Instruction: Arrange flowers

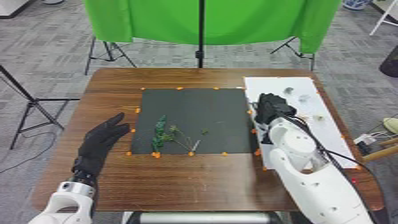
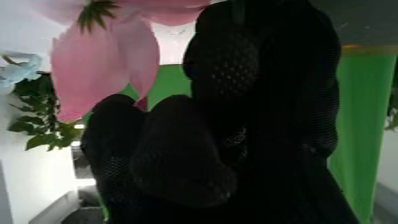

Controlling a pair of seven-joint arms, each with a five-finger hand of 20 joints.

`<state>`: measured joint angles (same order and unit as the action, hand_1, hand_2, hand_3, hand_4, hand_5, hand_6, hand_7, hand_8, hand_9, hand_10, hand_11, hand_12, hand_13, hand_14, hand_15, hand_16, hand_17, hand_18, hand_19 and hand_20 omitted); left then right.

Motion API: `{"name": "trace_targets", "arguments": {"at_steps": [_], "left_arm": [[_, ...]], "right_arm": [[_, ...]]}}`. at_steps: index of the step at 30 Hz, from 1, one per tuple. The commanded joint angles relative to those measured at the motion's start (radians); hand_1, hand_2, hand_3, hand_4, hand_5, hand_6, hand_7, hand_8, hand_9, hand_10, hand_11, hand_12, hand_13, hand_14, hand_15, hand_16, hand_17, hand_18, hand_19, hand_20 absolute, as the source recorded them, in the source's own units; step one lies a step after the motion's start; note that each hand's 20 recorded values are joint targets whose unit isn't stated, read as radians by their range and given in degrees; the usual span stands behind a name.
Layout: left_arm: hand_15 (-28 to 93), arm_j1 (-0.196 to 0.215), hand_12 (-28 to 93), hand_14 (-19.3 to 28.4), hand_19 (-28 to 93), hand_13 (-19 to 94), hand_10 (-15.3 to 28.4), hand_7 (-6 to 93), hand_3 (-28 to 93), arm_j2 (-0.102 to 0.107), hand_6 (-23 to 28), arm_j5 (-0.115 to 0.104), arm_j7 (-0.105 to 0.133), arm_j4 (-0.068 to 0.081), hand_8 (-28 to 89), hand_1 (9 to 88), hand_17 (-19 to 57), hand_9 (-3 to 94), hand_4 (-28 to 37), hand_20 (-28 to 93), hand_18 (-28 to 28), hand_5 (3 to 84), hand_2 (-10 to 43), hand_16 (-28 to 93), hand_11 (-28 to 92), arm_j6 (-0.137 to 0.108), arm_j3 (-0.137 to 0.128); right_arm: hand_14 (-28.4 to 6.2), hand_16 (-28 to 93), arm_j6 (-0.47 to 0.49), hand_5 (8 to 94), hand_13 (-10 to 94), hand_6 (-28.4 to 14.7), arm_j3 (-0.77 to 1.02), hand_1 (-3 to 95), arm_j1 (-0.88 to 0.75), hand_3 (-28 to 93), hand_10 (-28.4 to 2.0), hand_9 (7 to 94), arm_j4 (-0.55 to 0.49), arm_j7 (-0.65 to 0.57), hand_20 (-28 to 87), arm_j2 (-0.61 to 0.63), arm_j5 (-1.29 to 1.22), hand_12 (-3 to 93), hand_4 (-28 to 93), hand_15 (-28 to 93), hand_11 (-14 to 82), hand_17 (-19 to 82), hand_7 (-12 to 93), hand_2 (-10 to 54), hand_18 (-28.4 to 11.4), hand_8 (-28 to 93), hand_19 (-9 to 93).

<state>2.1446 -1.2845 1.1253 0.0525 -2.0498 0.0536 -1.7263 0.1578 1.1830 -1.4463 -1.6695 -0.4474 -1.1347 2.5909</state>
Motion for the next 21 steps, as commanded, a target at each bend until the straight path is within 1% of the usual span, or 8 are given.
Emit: {"name": "trace_targets", "arguments": {"at_steps": [1, 7, 12, 15, 21], "left_arm": [[9, 0.013, 15, 15.3, 3, 33, 12.4, 4.6, 66, -0.007, 2.4, -0.008, -0.009, -0.002, -5, 19.7, 3.7, 43.9, -23.9, 21, 13.4, 42.8, -3.7, 6, 12, 0.002, -0.003], [9, 0.011, 15, 15.2, 3, 33, 12.3, 4.4, 66, -0.008, 2.5, -0.007, -0.011, -0.001, -5, 19.8, 3.7, 43.7, -24.0, 21, 13.4, 42.6, -3.7, 6, 12, 0.006, 0.002], [9, 0.007, 15, 15.0, 3, 33, 12.2, 4.2, 66, -0.005, 2.6, -0.006, -0.014, 0.001, -5, 19.7, 3.7, 43.4, -23.9, 21, 13.3, 42.5, -3.7, 6, 12, 0.009, 0.002], [9, 0.009, 15, 15.0, 3, 33, 12.2, 4.3, 66, -0.006, 2.6, -0.008, -0.014, 0.000, -5, 19.7, 3.7, 43.3, -23.7, 21, 13.3, 42.5, -3.7, 6, 12, 0.007, 0.001], [9, 0.008, 15, 15.0, 3, 32, 12.2, 4.2, 66, -0.004, 2.6, -0.007, -0.014, 0.002, -5, 19.6, 3.7, 43.3, -23.7, 21, 13.3, 42.5, -3.8, 6, 12, 0.014, 0.004]], "right_arm": [[-1.2, 28, -0.098, 82.0, 94, -2.6, 0.007, 86.0, -0.035, -27, -9.4, 91.4, -0.048, -0.002, 64, 0.033, -0.038, 26.2, 61, 68, 47.3, 73, 29, -9.5, -10.0, 25, 93], [-0.9, 28, -0.141, 82.1, 94, -2.9, 0.000, 86.1, -0.061, -28, -9.4, 91.6, -0.158, 0.001, 65, 0.038, -0.110, 25.9, 64, 69, 48.2, 73, 31, -9.5, -10.0, 24, 93], [-0.9, 28, -0.128, 82.0, 94, -2.9, -0.016, 86.2, -0.096, -28, -9.3, 91.9, -0.207, -0.008, 66, 0.009, -0.158, 25.6, 65, 69, 48.4, 73, 32, -9.5, -10.0, 24, 93], [-0.9, 28, -0.107, 82.1, 94, -3.0, -0.030, 86.2, -0.120, -28, -9.3, 92.0, -0.223, -0.020, 66, -0.022, -0.169, 25.6, 65, 69, 48.5, 73, 32, -9.5, -10.0, 24, 93], [-0.9, 28, -0.070, 82.2, 94, -3.0, -0.037, 86.2, -0.171, -28, -9.4, 92.2, -0.219, -0.046, 66, -0.098, -0.190, 25.6, 65, 69, 48.4, 74, 32, -9.5, -10.0, 24, 93]]}}
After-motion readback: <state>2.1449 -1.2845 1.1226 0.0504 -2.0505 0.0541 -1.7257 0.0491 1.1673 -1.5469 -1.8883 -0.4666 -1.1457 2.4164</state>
